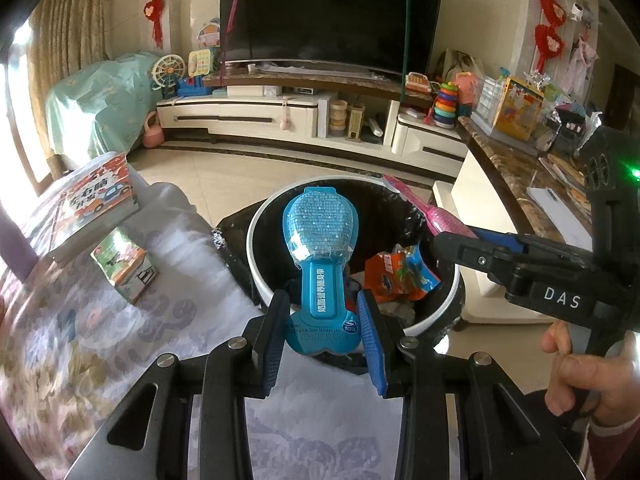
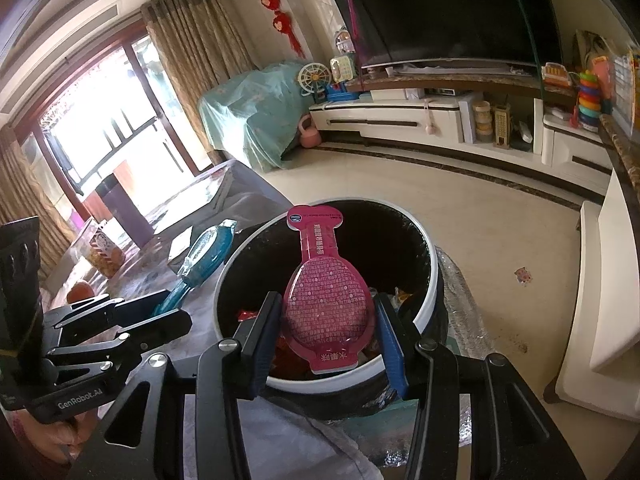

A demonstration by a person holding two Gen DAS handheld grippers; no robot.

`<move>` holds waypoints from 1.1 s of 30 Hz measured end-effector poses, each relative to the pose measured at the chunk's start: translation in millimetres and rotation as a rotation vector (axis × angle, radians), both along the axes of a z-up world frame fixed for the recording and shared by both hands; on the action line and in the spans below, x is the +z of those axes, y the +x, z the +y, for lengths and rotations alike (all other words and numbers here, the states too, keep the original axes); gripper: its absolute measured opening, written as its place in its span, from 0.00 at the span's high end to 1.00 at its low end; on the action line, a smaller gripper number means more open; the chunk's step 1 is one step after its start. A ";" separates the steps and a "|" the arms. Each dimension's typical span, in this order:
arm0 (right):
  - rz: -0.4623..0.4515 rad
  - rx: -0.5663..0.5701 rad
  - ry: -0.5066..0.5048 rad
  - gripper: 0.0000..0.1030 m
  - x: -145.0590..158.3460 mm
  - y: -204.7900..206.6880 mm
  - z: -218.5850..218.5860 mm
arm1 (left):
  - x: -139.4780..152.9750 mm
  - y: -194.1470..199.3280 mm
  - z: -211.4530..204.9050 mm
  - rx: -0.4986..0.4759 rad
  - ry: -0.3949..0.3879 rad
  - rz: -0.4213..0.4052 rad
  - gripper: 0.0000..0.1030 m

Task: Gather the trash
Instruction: 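Carry the blue brush and pink comb over the bin and lower them inside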

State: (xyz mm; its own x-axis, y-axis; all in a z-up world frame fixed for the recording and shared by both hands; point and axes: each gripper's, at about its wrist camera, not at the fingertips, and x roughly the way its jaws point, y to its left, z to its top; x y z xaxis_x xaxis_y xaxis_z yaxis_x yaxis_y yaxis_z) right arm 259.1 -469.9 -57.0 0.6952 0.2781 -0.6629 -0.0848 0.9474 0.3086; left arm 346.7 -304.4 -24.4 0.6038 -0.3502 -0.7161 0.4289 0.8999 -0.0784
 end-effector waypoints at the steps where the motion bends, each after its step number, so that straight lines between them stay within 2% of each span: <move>1: 0.003 0.000 -0.002 0.55 -0.2 1.4 -0.3 | -0.6 2.5 -0.9 0.000 0.001 0.002 0.67; 33: 0.041 0.000 -0.019 0.55 -6.4 32.5 -10.3 | -9.0 42.7 -25.6 -0.007 0.051 0.043 0.67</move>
